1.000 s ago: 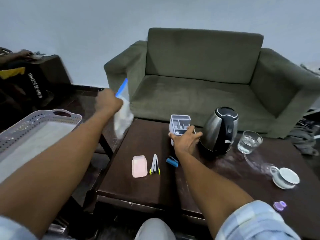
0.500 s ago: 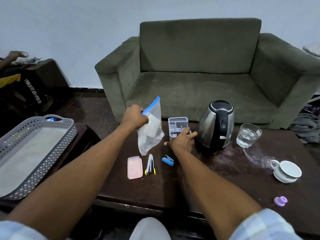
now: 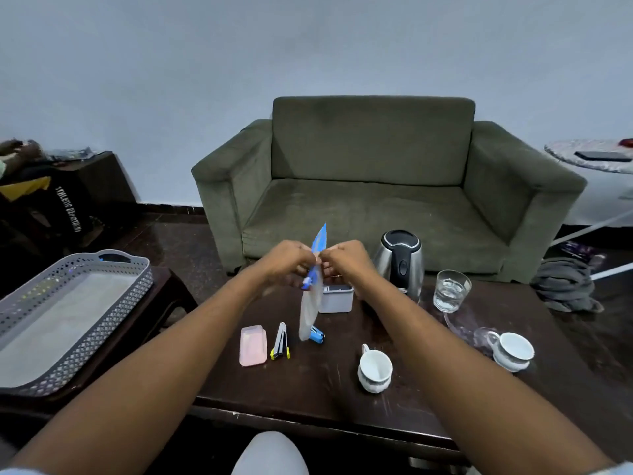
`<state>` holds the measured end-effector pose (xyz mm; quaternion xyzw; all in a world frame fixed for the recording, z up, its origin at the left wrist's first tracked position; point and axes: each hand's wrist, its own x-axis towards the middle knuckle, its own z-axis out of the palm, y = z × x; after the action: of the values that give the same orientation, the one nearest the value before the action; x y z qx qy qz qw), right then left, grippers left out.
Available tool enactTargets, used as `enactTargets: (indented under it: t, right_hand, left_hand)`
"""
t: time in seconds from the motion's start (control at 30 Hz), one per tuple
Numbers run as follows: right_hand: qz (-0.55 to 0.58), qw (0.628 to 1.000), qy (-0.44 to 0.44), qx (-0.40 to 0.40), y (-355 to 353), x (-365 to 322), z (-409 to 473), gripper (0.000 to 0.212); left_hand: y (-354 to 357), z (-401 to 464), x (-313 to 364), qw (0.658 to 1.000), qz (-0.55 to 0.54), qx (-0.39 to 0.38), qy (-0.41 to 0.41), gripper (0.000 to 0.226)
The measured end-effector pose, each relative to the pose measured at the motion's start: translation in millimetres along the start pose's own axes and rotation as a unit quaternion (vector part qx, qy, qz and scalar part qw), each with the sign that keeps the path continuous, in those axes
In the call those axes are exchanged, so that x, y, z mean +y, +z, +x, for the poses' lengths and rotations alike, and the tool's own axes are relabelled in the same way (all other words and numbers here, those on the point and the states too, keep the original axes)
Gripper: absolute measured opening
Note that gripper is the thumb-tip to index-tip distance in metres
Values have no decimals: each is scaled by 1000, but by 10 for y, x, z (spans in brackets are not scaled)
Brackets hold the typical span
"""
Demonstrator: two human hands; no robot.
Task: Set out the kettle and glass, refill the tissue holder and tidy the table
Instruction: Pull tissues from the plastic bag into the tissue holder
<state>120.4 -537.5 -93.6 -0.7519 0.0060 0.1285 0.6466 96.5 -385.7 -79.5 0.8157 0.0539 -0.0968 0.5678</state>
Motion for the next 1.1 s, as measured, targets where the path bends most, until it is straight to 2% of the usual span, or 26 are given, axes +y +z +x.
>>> enactTargets:
  t: [0.1, 0.23, 0.37, 0.5, 0.63, 0.73, 0.83, 0.93, 1.03, 1.1]
  right_hand:
    - [-14, 1000, -2, -24, -140, -54, -86, 2]
    - [-74, 997, -18, -29, -269, -130, -158, 12]
    - [-80, 997, -11, 18, -448, -142, -160, 5]
    - [-167, 983, -21, 76, -621, -117, -164, 19]
    - [-262, 952, -116, 103, -597, -135, -264, 20]
    - [-358, 906, -213, 78, -562, -132, -283, 32]
    - [-433, 862, -259, 54, -536, -117, -284, 43]
    - [-483, 836, -260, 39, -505, -135, -288, 44]
    - [-477, 850, -222, 31, -458, -149, -280, 29]
    - [-500, 845, -186, 26, -430, -151, -242, 27]
  left_hand:
    - [59, -110, 12, 993, -113, 7, -29, 14]
    - [148, -168, 13, 985, -154, 55, -49, 9]
    - [108, -183, 66, 979, -151, 124, -64, 14]
    - [55, -188, 152, 975, -124, 180, -49, 21]
    - [91, -211, 189, 977, -113, 178, -40, 19]
    - [159, -216, 178, 980, -113, 163, -22, 12]
    - [219, -195, 148, 982, -104, 157, -6, 10]
    - [256, -179, 133, 984, -95, 153, 5, 9]
    - [305, -179, 151, 986, -86, 145, 21, 11]
    - [340, -186, 181, 986, -77, 145, 36, 11]
